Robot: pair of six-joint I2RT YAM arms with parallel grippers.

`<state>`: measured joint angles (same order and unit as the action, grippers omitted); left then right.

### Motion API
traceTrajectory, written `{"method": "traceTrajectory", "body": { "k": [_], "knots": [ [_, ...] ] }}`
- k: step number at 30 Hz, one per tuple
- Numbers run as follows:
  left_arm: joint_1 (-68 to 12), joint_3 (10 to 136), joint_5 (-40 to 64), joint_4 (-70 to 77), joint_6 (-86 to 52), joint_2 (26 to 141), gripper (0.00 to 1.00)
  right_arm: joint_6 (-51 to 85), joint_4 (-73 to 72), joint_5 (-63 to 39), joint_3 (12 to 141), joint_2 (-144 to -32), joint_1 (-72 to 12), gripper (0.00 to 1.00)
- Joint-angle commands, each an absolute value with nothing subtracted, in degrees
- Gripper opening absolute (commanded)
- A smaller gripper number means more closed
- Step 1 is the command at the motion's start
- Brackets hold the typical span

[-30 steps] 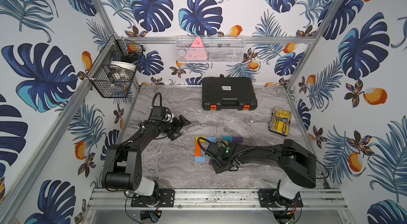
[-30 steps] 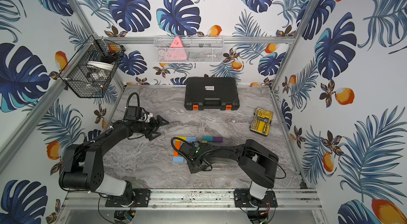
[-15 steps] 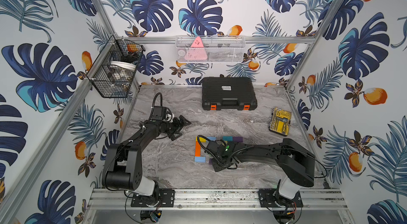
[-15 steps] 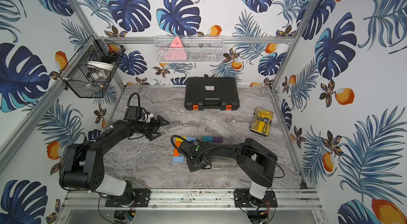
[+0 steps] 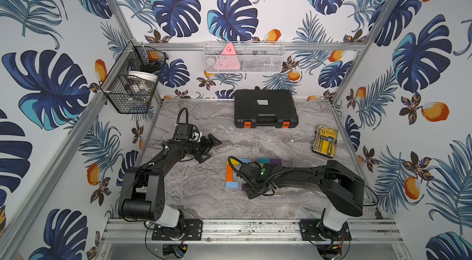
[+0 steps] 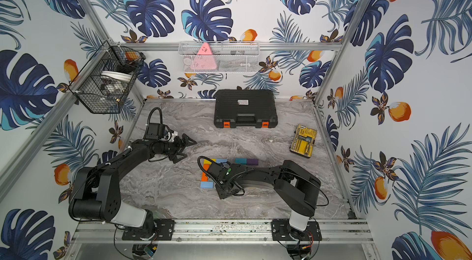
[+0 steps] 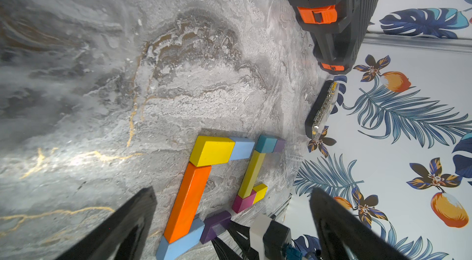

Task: Assemble the letter c with building blocks
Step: Assemble the building block at the center of the board.

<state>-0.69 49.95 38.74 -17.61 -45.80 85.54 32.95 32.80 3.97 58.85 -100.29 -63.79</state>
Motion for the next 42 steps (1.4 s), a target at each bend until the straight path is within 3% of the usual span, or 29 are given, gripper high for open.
{"method": "traceTrajectory", "body": {
  "k": [1,28,42],
  "knots": [
    [-0.7,50.1,38.9,-16.8,-46.5,85.2,0.99,32.6,32.3,3.6,59.2,-100.6,-63.8,0.36],
    [-0.8,50.1,39.0,-16.3,-46.7,85.3,0.99,33.2,31.6,4.4,59.6,-101.5,-63.5,0.40],
    [-0.9,49.8,39.1,-16.1,-46.9,85.1,0.99,32.9,32.3,5.3,59.0,-100.7,-63.5,0.53]
  ]
}}
